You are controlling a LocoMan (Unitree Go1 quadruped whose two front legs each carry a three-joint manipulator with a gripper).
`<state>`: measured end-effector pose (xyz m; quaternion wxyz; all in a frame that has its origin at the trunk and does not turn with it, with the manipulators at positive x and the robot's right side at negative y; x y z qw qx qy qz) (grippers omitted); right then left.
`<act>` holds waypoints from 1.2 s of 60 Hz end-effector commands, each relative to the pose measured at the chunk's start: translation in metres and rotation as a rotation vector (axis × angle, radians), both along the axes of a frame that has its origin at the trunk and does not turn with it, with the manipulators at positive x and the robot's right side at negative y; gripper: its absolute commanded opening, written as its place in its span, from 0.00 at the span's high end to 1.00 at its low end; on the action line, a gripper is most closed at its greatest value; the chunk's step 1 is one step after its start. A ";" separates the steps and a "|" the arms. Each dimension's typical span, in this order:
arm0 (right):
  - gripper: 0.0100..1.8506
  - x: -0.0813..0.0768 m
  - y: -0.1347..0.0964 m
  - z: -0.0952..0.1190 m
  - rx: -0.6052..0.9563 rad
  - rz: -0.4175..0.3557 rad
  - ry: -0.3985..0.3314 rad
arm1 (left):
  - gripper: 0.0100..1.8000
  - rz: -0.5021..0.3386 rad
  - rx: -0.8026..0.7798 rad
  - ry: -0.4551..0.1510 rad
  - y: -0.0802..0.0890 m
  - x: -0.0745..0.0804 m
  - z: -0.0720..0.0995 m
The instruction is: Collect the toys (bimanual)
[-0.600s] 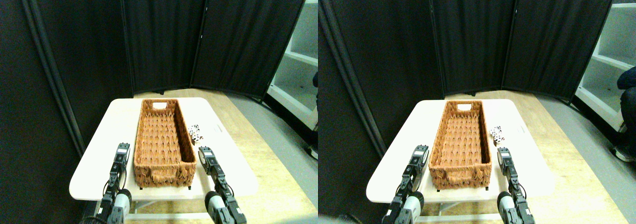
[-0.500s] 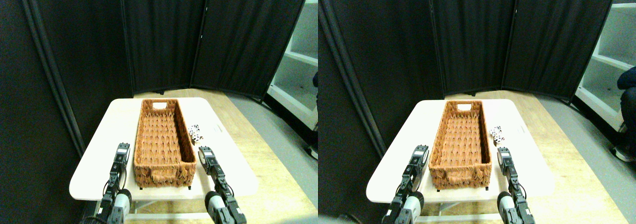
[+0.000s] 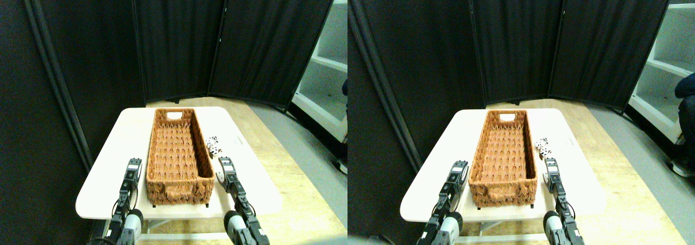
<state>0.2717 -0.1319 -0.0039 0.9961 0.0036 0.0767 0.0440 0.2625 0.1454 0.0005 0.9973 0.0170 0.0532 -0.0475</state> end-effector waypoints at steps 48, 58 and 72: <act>0.72 0.050 -0.012 0.035 0.642 -0.089 -0.100 | 1.00 -0.015 0.037 -0.075 0.011 0.005 0.001; 0.64 0.066 -0.014 0.030 0.917 -0.224 -0.040 | 1.00 -0.022 0.036 -0.078 0.010 0.005 0.001; 0.66 0.090 -0.019 0.009 1.220 -0.360 0.061 | 1.00 -0.027 0.032 -0.081 0.010 0.005 0.001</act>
